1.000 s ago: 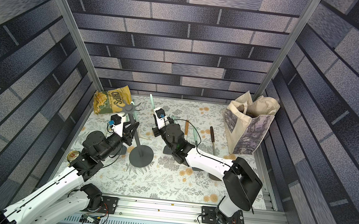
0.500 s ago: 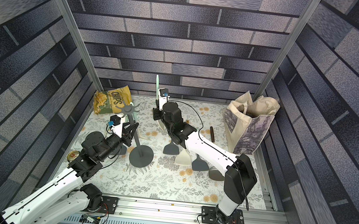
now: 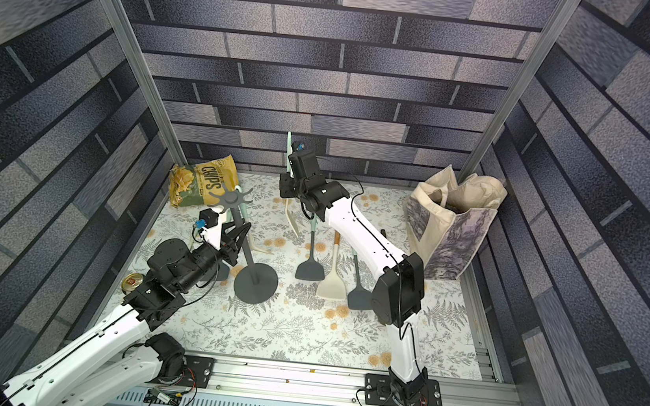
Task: Take the spatula off the kitchen utensil rack
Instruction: Place the spatula at the center of the board.
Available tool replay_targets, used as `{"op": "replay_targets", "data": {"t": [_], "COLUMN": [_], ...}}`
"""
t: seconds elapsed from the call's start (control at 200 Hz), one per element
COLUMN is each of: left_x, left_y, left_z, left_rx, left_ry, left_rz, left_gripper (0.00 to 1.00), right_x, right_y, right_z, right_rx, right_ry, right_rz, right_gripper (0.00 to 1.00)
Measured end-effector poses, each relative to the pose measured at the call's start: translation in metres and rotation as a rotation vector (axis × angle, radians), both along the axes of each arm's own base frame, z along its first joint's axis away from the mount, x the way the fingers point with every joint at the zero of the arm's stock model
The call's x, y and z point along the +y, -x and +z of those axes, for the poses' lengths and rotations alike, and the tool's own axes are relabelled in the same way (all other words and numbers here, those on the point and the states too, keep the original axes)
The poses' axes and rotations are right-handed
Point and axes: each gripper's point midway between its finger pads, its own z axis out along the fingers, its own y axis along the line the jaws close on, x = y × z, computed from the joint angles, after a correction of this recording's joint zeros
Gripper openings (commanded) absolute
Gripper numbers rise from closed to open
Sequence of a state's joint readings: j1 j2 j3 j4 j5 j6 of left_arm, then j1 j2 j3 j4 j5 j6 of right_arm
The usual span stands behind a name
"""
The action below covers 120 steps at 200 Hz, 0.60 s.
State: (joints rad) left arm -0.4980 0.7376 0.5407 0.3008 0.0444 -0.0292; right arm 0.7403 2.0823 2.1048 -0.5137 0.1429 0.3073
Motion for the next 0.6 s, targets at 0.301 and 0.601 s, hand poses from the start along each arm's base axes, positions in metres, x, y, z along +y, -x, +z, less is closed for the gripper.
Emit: {"op": "replay_targets", "data": {"t": [0.301,0.601], "left_x": [0.000,0.000], "left_y": [0.000,-0.001], "left_z": [0.000,0.000], "left_rx": [0.000,0.002], "left_ry": [-0.001,-0.002], "left_rz": [0.000,0.000], "left_gripper": [0.10,0.10], "right_x": [0.014,0.003], "right_y": [-0.008,-0.021], "right_z": [-0.069,-0.078], "right_rx": [0.216,0.298], "right_ry": [0.018,-0.045], "right_rz": [0.021,0.001], "right_gripper": [0.00,0.00]}}
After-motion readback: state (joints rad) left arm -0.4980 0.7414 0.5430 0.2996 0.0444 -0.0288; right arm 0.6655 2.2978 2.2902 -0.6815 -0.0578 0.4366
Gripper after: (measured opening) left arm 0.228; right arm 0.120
